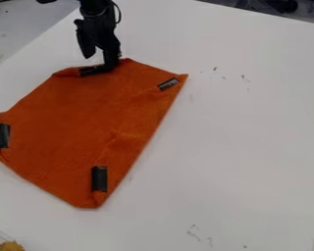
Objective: Unfold the cloth from bottom right to the top left
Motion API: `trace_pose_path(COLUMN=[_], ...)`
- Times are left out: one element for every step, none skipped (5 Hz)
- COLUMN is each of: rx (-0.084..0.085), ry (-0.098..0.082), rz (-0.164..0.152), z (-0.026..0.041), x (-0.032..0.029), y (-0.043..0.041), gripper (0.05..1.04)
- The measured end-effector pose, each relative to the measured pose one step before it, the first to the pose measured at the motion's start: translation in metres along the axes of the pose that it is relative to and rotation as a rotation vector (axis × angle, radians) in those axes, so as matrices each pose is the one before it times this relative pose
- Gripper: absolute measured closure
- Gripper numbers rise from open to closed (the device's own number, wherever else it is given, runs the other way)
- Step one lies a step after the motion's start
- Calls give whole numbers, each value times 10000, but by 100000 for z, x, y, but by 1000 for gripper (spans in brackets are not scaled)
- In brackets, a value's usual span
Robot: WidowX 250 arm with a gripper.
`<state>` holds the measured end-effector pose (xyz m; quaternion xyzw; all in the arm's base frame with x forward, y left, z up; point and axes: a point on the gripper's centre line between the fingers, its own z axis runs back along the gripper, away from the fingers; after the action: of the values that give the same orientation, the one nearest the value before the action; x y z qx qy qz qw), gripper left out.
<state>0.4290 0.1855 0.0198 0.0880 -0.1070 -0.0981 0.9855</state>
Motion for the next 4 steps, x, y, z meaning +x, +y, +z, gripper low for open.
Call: trace_pose_path(rx=[491,402,363,-76], ry=[-360,-403,17,316], rz=[-289,-314,-218,-138], z=[-746,-350,141,766], x=[1259,1331,114,-136], y=[1258,1514,1584,2386], gripper=[82,82,82,82])
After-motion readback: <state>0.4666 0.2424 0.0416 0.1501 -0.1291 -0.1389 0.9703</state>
